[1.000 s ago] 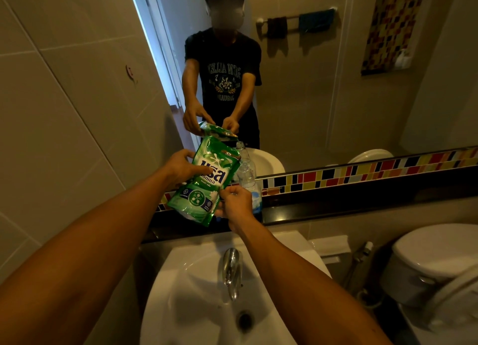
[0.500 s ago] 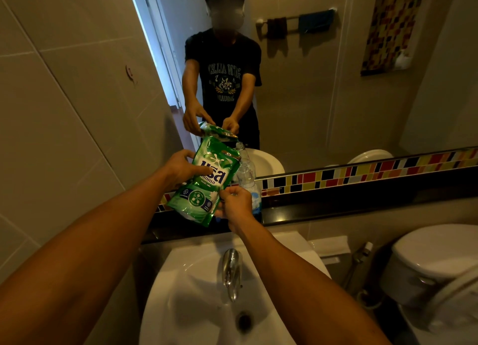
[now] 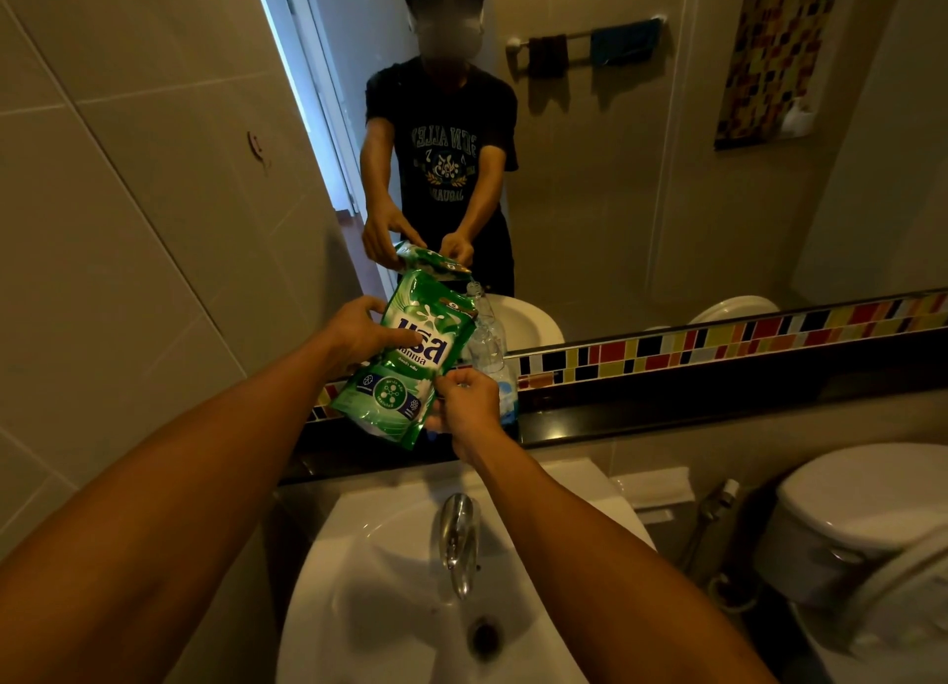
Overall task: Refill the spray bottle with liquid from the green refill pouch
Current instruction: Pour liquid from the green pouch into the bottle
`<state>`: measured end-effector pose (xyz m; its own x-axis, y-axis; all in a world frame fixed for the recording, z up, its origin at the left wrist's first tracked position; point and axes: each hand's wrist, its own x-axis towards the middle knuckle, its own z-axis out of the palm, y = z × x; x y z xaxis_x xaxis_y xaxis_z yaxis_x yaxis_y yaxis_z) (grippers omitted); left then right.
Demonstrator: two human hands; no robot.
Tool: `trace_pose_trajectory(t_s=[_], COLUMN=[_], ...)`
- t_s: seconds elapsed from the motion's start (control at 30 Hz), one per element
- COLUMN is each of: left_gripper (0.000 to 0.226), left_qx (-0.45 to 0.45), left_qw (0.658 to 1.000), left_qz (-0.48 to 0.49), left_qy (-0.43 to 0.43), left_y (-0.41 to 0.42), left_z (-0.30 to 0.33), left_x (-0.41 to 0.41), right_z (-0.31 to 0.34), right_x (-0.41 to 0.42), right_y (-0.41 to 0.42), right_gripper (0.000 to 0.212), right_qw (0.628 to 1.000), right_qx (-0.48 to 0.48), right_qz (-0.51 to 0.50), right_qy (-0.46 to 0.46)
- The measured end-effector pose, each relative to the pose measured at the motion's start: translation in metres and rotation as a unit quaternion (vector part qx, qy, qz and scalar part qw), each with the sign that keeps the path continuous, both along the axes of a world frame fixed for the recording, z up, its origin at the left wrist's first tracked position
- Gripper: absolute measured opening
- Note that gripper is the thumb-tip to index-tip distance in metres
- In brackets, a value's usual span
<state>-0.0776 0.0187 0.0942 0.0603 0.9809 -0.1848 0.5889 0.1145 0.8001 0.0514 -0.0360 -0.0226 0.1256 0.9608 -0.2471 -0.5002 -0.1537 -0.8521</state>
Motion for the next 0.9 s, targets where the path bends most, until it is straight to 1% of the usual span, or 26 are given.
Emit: trace_pose_trajectory(t_s=[0.2, 0.63, 0.9], left_gripper=[0.053, 0.059, 0.057], left_qx=[-0.001, 0.0, -0.002], left_qw=[1.0, 1.0, 1.0], left_qz=[-0.002, 0.0, 0.002], left_qy=[0.002, 0.011, 0.012], left_y=[0.0013, -0.0003, -0.0019], left_z=[0.0002, 0.002, 0.0031], left_x=[-0.0007, -0.0019, -0.0024], right_z=[0.0014, 0.0054, 0.007], right_x=[0.0003, -0.0005, -0.0008], right_y=[0.0001, -0.0034, -0.0055], right_gripper=[0.007, 0.007, 0.007], right_qw=[1.0, 1.0, 1.0], right_qx=[0.005, 0.003, 0.002], right_qz=[0.001, 0.002, 0.006], right_qy=[0.001, 0.011, 0.016])
